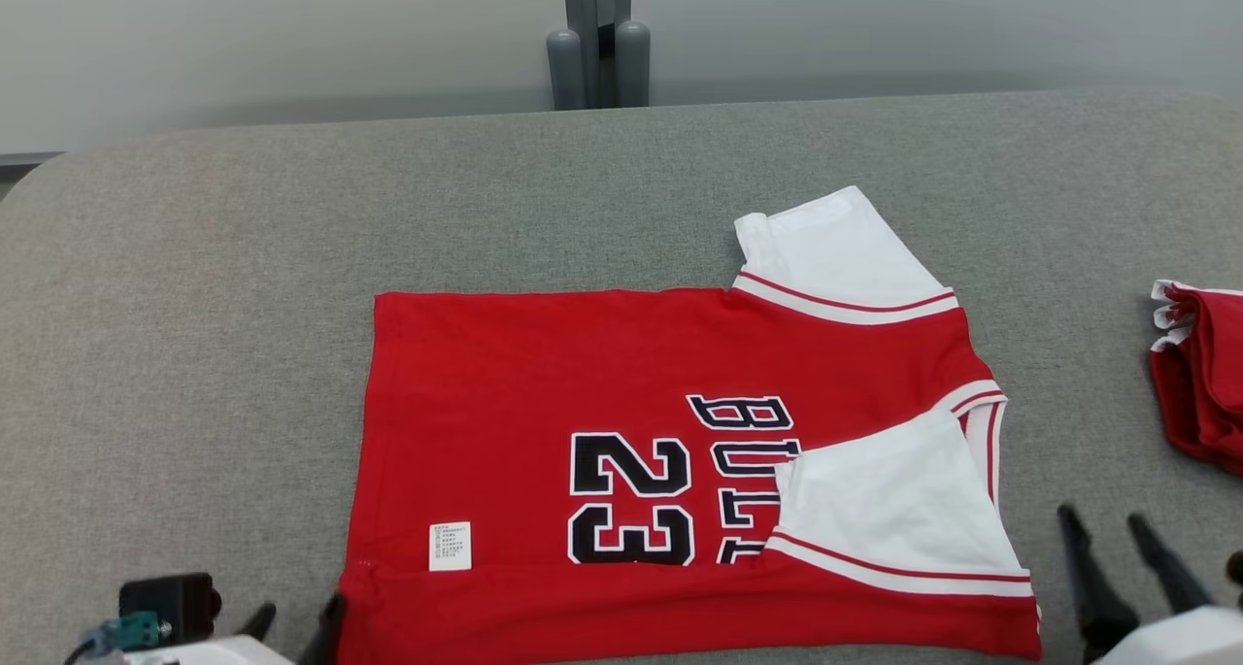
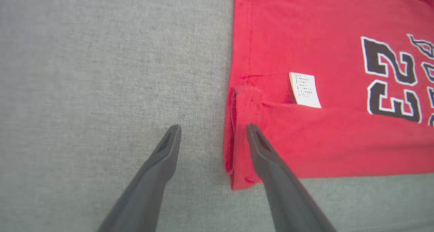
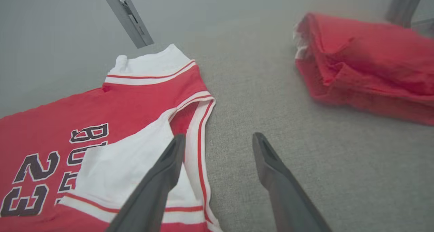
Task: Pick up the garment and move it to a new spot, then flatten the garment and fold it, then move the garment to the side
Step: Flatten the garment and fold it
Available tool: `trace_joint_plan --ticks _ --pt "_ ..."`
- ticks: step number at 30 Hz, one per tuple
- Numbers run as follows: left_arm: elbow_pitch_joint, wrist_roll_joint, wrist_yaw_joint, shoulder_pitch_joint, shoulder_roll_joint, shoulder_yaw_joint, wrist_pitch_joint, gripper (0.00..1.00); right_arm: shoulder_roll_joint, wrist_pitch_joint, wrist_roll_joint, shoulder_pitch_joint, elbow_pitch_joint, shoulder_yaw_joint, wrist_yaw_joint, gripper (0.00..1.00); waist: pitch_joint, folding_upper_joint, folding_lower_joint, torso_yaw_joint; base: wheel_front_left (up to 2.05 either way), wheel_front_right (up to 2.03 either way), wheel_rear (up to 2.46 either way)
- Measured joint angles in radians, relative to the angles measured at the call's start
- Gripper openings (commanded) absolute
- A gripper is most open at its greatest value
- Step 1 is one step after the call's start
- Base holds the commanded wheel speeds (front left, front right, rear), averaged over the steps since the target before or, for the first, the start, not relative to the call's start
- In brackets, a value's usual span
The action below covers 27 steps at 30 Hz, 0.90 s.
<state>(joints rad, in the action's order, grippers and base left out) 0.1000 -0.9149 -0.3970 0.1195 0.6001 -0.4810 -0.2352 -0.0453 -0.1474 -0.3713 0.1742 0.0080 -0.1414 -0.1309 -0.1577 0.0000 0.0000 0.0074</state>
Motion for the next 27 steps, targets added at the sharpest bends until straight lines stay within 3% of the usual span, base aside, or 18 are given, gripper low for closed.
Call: trace_joint_plan --ticks 7,13,19,27 --pt "0.002 0.069 0.002 -0.136 -0.038 0.027 0.102 1.00 -0.001 0.063 0.044 -0.191 0.038 -0.062 0.000 1.00 -0.003 0.0000 0.0001 0.002 0.00 0.00 0.00" --pt "-0.050 0.128 0.044 -0.333 -0.060 0.017 0.125 1.00 -0.058 0.092 0.071 -0.414 0.160 -0.042 0.000 1.00 -0.049 0.0000 0.0000 0.000 0.00 0.00 0.00" --pt "-0.173 0.141 0.103 -0.511 -0.104 -0.004 0.112 1.00 -0.136 0.098 0.061 -0.642 0.313 0.032 0.000 1.00 -0.114 0.0000 0.0001 0.011 0.00 0.00 0.00" --pt "-0.350 0.132 0.218 -0.726 -0.162 -0.072 0.007 1.00 -0.223 0.058 0.016 -0.912 0.538 0.202 0.000 1.00 -0.211 0.0000 0.0000 0.053 0.00 0.00 0.00"
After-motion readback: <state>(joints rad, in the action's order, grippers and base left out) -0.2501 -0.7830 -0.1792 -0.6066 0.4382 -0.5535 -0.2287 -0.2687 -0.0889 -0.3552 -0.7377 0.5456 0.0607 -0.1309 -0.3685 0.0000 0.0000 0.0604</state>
